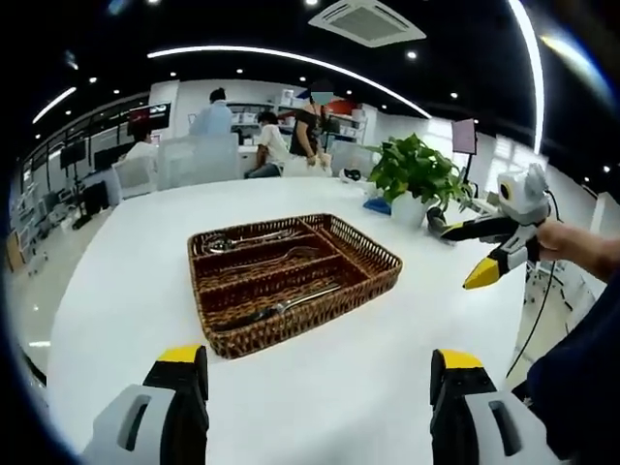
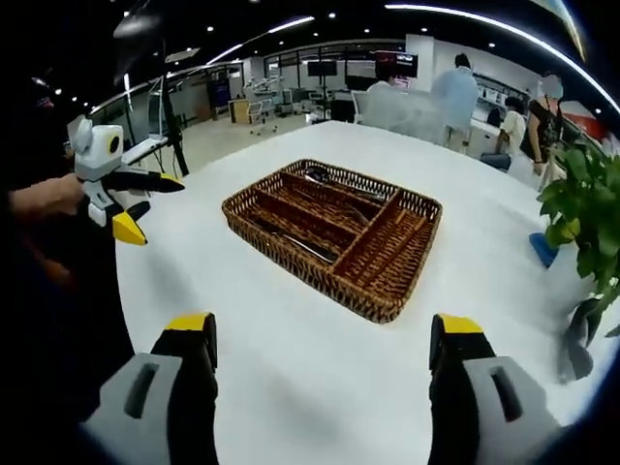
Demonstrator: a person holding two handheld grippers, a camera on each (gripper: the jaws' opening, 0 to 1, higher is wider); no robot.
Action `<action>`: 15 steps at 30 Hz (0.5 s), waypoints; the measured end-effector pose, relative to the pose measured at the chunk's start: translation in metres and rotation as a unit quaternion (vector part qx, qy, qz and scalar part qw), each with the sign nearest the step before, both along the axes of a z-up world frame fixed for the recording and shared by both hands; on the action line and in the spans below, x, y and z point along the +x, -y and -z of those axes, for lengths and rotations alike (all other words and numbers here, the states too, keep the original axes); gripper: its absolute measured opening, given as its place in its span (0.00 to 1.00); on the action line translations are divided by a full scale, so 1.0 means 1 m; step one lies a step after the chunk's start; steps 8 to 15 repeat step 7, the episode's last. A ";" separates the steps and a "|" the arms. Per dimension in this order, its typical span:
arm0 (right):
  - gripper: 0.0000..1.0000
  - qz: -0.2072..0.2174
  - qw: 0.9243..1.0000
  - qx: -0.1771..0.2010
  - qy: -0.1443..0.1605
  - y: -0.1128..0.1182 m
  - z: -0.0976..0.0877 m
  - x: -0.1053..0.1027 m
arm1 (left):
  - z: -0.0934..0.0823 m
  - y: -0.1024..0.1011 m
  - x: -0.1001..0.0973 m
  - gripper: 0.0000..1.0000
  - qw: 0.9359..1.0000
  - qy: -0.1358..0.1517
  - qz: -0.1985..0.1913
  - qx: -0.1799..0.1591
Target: Arrange the knives, forks, and spoons in their matching storage slots by inserting each utensil handle-first until every utensil is classified and aligned in the correct compartment
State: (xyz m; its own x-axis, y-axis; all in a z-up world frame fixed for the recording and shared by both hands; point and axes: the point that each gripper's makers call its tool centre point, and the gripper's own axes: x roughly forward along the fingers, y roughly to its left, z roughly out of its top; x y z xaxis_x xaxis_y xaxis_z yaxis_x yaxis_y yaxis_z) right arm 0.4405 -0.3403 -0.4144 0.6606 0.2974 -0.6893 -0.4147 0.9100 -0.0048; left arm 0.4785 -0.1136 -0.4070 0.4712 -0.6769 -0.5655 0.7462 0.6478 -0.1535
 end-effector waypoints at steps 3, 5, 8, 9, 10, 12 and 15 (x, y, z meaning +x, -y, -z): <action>0.96 -0.006 1.000 -0.007 -0.005 -0.004 0.000 0.003 | -0.004 0.001 0.002 1.00 1.000 -0.006 0.000 0.005; 0.96 -0.007 1.000 -0.009 -0.006 -0.004 0.000 0.003 | -0.005 0.001 0.002 1.00 1.000 -0.006 0.000 0.008; 0.96 -0.012 1.000 -0.014 -0.014 -0.006 -0.002 0.005 | -0.007 0.001 0.003 1.00 1.000 -0.008 0.003 0.021; 0.96 -0.012 1.000 -0.014 -0.014 -0.006 -0.002 0.005 | -0.007 0.001 0.003 1.00 1.000 -0.008 0.003 0.021; 0.96 -0.012 1.000 -0.014 -0.014 -0.006 -0.002 0.005 | -0.007 0.001 0.003 1.00 1.000 -0.008 0.003 0.021; 0.96 -0.012 1.000 -0.014 -0.014 -0.006 -0.002 0.005 | -0.007 0.001 0.003 1.00 1.000 -0.008 0.003 0.021; 0.96 -0.012 1.000 -0.014 -0.014 -0.006 -0.002 0.005 | -0.007 0.001 0.003 1.00 1.000 -0.008 0.003 0.021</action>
